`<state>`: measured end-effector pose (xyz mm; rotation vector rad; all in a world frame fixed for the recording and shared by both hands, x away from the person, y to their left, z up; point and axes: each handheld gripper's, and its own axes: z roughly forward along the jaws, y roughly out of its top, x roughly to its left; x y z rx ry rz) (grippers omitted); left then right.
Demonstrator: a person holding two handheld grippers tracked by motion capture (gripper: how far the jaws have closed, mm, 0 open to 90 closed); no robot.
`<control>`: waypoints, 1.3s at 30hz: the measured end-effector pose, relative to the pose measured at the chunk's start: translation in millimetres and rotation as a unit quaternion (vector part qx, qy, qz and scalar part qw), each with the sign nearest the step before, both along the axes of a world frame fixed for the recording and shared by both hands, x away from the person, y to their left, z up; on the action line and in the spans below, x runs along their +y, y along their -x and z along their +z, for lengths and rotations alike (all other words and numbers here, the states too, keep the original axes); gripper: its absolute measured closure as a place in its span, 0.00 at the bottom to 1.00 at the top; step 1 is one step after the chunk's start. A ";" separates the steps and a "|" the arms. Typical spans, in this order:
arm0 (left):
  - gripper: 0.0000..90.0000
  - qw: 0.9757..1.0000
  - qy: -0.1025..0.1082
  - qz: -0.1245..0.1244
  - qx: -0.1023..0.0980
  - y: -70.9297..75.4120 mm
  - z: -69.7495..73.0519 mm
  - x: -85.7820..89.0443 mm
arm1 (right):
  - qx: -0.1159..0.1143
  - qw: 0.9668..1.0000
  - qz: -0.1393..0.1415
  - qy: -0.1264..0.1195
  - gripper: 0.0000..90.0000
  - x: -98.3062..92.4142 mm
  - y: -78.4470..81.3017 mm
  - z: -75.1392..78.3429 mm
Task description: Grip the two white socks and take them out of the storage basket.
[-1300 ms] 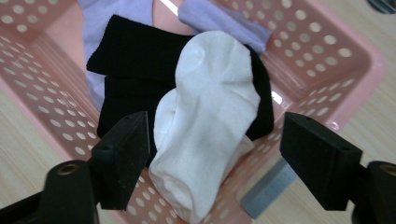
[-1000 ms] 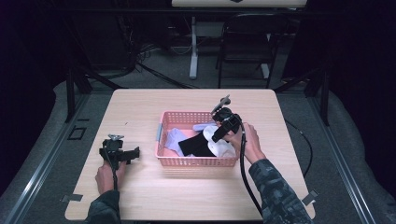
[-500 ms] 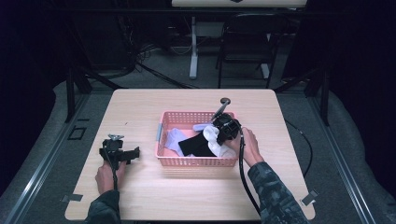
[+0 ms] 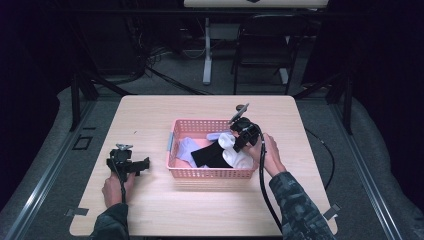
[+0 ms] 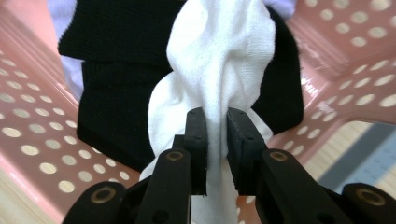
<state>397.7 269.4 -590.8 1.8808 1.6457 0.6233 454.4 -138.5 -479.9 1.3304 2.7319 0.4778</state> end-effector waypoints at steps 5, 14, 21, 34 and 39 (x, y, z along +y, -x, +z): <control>0.01 1.000 0.000 -0.001 0.000 -0.3 0.0 0.2 | -0.010 1.000 -0.002 -0.010 0.89 -1.2 -1.0 11.5; 0.01 1.000 0.000 0.000 0.000 -0.1 0.0 0.0 | -0.031 0.999 0.001 -0.012 0.89 0.5 -0.8 32.5; 0.01 1.000 0.000 0.000 -0.001 -0.2 0.0 0.2 | -0.039 0.999 0.006 -0.023 0.89 -1.2 -0.4 46.5; 0.01 1.000 -0.002 -0.010 -0.001 0.3 0.1 -0.5 | -0.052 0.998 0.000 -0.030 0.89 -8.8 2.9 66.9; 0.01 1.000 -0.001 -0.009 -0.001 0.2 0.0 -0.5 | -0.054 0.998 0.003 -0.028 0.89 -10.9 4.1 73.3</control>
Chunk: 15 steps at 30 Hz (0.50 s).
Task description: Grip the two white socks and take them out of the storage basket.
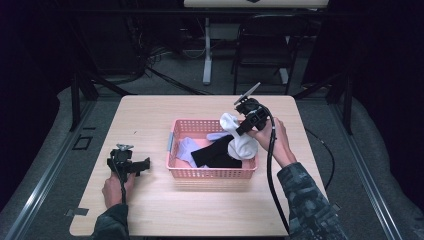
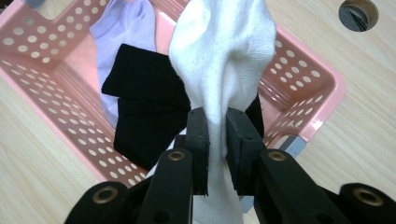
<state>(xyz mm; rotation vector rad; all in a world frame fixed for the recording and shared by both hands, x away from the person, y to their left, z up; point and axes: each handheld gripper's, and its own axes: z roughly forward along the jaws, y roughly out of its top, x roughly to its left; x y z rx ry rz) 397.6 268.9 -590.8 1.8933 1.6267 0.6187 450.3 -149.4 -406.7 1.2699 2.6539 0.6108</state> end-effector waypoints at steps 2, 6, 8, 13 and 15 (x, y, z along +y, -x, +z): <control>0.01 1.000 0.000 0.000 0.000 0.0 0.0 0.0 | -0.003 1.000 -0.003 -0.005 0.90 -0.3 0.3 3.0; 0.01 1.000 -0.001 0.000 0.000 0.0 0.0 0.1 | -0.011 1.000 -0.009 -0.014 0.90 0.2 1.8 7.0; 0.01 1.000 0.000 0.000 0.000 0.0 0.0 0.0 | -0.014 1.000 -0.007 -0.017 0.90 0.7 2.1 9.7; 0.01 1.000 0.000 0.000 0.001 0.1 0.1 0.0 | -0.002 1.000 0.002 -0.019 0.90 5.5 2.2 9.1; 0.01 1.000 0.000 0.000 0.000 0.0 0.0 0.0 | 0.006 1.000 0.007 -0.013 0.90 8.8 0.9 2.4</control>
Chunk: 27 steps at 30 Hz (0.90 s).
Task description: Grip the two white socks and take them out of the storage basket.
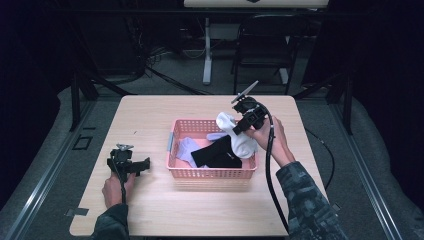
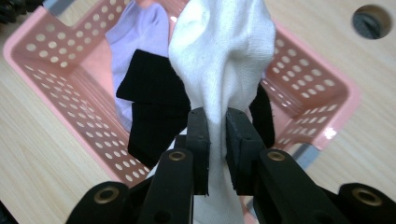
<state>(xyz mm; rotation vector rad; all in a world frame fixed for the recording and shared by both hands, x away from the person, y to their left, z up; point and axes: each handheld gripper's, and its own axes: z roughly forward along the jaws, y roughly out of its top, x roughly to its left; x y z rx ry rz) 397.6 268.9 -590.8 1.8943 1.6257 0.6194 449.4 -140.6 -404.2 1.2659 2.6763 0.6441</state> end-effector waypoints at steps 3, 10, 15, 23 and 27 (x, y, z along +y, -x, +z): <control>0.01 1.000 0.000 0.000 0.000 0.0 0.0 0.0 | 0.015 1.000 -0.003 0.002 0.90 3.8 -3.5 -16.1; 0.01 1.000 0.002 0.001 0.001 0.0 0.0 0.0 | 0.036 0.999 -0.013 0.003 0.88 0.4 -7.7 -42.4; 0.01 1.000 0.001 0.001 0.001 0.0 0.1 0.0 | 0.023 0.999 -0.024 0.009 0.86 -7.3 -6.3 -41.2; 0.01 1.000 0.002 0.001 0.001 0.0 0.0 0.0 | 0.018 0.999 -0.042 0.002 0.87 -20.6 -3.7 -41.0; 0.01 1.000 0.002 0.001 0.001 -0.1 0.0 0.0 | 0.008 0.998 -0.051 -0.023 0.88 -27.6 -1.3 -36.2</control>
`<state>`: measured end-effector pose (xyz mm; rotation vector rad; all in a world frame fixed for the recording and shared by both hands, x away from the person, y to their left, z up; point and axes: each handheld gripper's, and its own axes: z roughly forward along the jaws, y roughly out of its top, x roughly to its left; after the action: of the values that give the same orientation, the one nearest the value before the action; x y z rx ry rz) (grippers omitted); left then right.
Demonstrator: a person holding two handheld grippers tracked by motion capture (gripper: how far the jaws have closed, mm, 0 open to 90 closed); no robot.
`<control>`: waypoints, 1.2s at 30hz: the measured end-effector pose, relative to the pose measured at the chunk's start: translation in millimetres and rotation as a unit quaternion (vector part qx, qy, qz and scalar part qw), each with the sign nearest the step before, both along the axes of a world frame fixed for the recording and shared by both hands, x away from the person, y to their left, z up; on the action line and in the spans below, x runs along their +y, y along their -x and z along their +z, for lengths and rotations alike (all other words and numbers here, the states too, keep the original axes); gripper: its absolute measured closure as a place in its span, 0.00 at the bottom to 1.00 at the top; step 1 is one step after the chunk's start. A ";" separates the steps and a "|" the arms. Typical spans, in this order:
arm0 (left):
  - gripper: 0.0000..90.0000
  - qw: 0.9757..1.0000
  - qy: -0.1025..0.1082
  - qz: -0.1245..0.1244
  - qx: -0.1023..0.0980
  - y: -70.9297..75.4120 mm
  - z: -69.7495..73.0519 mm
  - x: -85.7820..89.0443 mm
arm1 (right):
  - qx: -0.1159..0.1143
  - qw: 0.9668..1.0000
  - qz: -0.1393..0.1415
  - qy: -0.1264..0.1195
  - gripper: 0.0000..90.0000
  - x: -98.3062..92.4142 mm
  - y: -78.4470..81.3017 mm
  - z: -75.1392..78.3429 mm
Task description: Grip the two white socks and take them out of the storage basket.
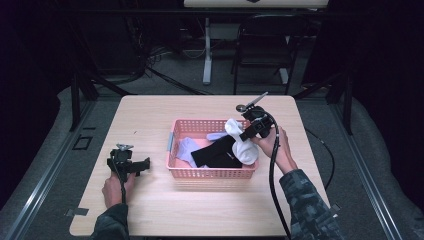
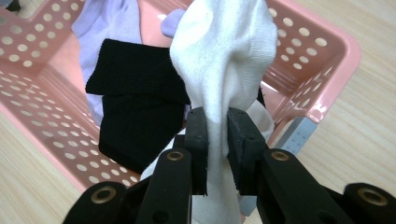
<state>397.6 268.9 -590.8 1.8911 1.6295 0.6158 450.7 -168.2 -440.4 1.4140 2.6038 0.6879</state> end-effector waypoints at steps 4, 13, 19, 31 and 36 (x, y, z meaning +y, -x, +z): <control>0.01 1.000 0.000 0.000 -0.001 -0.1 0.0 0.1 | -0.008 1.000 0.007 -0.002 0.89 0.0 2.6 10.3; 0.01 1.000 -0.001 -0.001 0.000 -0.1 0.0 0.2 | -0.033 0.999 0.013 -0.013 0.90 2.3 5.5 37.0; 0.01 1.000 -0.001 -0.001 -0.001 -0.1 0.0 0.1 | -0.042 0.999 0.017 -0.016 0.90 2.7 7.2 51.9; 0.01 1.000 0.000 -0.001 -0.001 -0.2 -0.1 0.1 | -0.065 0.997 0.012 -0.028 0.90 -4.4 12.9 77.1; 0.01 1.000 -0.001 -0.001 0.000 -0.1 0.0 0.0 | -0.077 0.997 0.009 -0.032 0.90 -11.5 17.4 88.9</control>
<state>397.7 269.0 -590.8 1.8927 1.6278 0.6168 433.3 -179.7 -351.5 1.2993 2.5012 0.8534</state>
